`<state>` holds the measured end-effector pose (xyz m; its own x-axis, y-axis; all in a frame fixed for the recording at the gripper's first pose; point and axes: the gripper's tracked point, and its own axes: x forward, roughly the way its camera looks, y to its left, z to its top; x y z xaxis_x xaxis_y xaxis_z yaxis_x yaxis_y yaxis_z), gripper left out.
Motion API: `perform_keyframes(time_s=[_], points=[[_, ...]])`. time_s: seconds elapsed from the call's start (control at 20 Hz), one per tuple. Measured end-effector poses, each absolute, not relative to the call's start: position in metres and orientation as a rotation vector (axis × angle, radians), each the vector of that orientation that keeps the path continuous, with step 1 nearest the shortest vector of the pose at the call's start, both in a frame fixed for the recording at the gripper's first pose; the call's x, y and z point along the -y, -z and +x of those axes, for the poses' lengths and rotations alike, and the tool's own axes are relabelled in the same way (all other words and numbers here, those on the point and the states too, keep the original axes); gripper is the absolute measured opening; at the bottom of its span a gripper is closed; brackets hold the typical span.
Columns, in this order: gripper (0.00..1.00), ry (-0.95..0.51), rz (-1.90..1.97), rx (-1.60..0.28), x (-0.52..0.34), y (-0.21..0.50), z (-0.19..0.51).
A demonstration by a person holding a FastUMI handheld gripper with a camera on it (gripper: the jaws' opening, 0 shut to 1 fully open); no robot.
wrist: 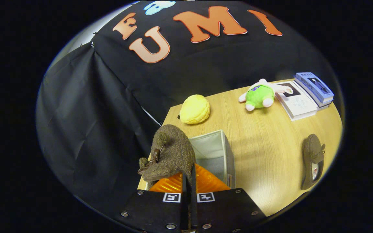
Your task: Open the storage box then place both shoes into the box .Put the left shoe in first, then the right shoe, with the right side of both shoes facing outward in a uniform manner.
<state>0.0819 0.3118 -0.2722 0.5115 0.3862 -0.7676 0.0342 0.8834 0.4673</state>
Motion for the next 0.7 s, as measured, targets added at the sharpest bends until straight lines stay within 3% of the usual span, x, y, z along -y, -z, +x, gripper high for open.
perform_keyframes(time_s=[0.45,0.55,0.6,0.65,0.7], points=[[0.05,-0.2,0.446,-1.221,-0.357,0.348,0.052],[0.15,-0.238,0.43,-1.267,-0.364,0.354,0.043],[0.32,-0.26,0.425,-1.27,-0.367,0.353,0.041],[0.39,-0.286,0.427,-1.265,-0.37,0.35,0.039],[0.55,-0.31,0.436,-1.261,-0.372,0.343,0.037]])
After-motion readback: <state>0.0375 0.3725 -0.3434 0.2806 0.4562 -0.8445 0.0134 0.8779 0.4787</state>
